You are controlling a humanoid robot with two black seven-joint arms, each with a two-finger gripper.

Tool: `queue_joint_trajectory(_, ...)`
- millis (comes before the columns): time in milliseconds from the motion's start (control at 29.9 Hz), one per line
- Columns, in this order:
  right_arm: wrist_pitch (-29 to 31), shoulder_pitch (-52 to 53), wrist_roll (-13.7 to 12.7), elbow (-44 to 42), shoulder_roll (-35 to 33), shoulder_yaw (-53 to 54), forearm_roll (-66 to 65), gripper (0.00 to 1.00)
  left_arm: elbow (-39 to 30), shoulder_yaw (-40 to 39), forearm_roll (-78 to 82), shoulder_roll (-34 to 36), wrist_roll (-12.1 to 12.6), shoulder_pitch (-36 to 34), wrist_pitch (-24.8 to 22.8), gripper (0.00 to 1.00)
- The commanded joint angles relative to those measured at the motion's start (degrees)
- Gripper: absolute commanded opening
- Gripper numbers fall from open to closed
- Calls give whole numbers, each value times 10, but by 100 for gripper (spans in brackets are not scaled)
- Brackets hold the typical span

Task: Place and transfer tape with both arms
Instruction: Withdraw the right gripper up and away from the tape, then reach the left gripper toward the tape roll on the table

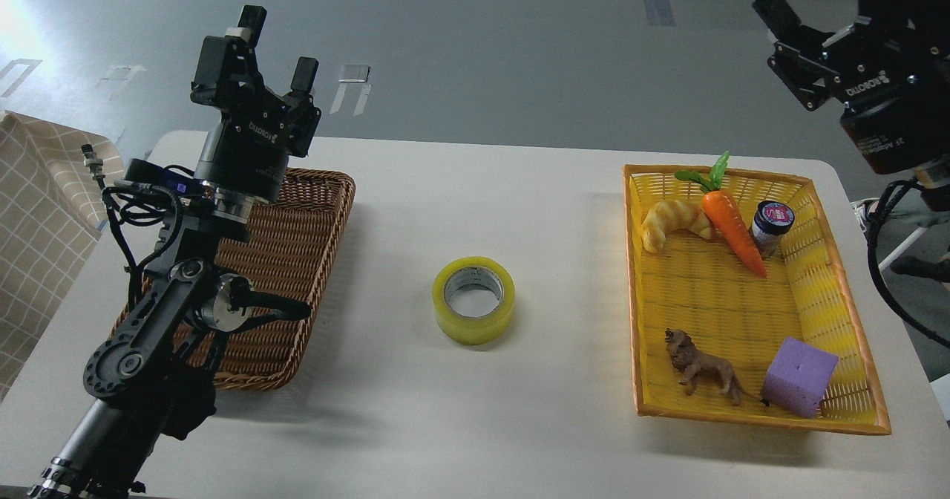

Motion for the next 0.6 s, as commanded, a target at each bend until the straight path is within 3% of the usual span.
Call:
queue_joint_trajectory(0, 0, -21, 0, 24, 18, 40, 16, 100, -24, 0, 1, 1, 0, 11, 1, 98)
queue_joint_trajectory(201, 0, -47, -3, 40, 22, 66, 44, 100, -27, 2, 2, 3, 0, 15, -5, 98)
queue_joint_trajectory(434, 0, -68, -8, 42, 22, 63, 44, 100, -27, 61, 9, 12, 0, 12, -10, 98)
queue_joint_trajectory(568, 0, -69, -9, 58, 22, 59, 44, 100, -27, 86, 191, 15, 0, 14, 1, 98)
